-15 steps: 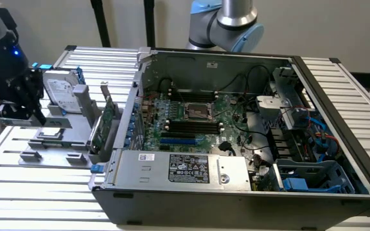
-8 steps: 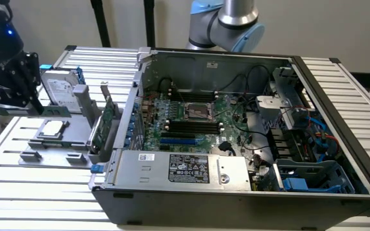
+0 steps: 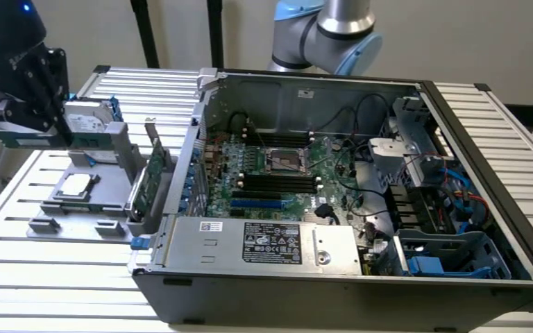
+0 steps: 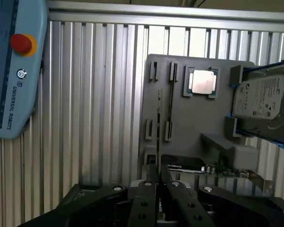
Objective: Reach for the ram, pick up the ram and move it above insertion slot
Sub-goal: 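Pick up the ram and move it above insertion slot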
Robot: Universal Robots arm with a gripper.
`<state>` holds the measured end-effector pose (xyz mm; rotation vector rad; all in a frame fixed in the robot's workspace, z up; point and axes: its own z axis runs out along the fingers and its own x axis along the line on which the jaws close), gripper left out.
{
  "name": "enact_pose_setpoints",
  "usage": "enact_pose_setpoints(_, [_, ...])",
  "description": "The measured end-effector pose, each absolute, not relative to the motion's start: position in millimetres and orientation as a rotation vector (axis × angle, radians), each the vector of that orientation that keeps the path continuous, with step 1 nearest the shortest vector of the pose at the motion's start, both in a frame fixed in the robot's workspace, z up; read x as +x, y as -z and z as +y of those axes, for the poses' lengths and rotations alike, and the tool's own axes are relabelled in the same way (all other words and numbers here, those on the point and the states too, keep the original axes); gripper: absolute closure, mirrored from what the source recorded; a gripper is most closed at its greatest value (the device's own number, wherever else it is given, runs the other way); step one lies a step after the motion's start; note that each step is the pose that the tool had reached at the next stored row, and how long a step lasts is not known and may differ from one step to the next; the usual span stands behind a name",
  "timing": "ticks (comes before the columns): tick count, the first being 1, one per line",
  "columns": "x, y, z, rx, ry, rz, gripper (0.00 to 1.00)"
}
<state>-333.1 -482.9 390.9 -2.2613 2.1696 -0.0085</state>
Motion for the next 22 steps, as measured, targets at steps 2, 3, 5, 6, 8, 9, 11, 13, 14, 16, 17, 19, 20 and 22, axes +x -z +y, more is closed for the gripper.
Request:
enact_pose_setpoints(2, [-323.9, -399.3, -483.2, -2.263, 0.006, 2.17, 0.86])
enact_pose_setpoints(3, [-319.4, -403.1, -483.4, -2.264, 0.004, 2.171, 0.86])
enact_pose_setpoints(5, [-310.5, -409.6, -483.6, -2.265, 0.001, 2.172, 0.86])
enact_pose_setpoints(6, [-305.7, -412.8, -483.7, -2.266, 0.0, 2.172, 0.86])
enact_pose_setpoints(8, [-296.8, -417.9, -483.6, -2.267, -0.003, 2.173, 0.86])
enact_pose_setpoints(9, [-292.3, -420.3, -483.6, -2.268, -0.004, 2.174, 0.86])
enact_pose_setpoints(11, [-282.8, -424.8, -483.7, -2.269, -0.007, 2.175, 0.86])
enact_pose_setpoints(13, [-273.7, -429.0, -483.6, -2.27, -0.009, 2.176, 0.86])
enact_pose_setpoints(14, [-269.4, -430.7, -483.6, -2.271, -0.011, 2.177, 0.86])
enact_pose_setpoints(16, [-260.2, -433.6, -483.7, -2.272, -0.014, 2.178, 0.86])
enact_pose_setpoints(17, [-255.7, -434.6, -483.6, -2.273, -0.015, 2.179, 0.86])
enact_pose_setpoints(19, [-246.8, -436.1, -483.6, -2.274, -0.018, 2.18, 0.86])
enact_pose_setpoints(20, [-242.2, -436.6, -483.7, -2.275, -0.019, 2.18, 0.86])
enact_pose_setpoints(22, [-233.3, -437.2, -483.6, -2.275, -0.022, 2.181, 0.86])
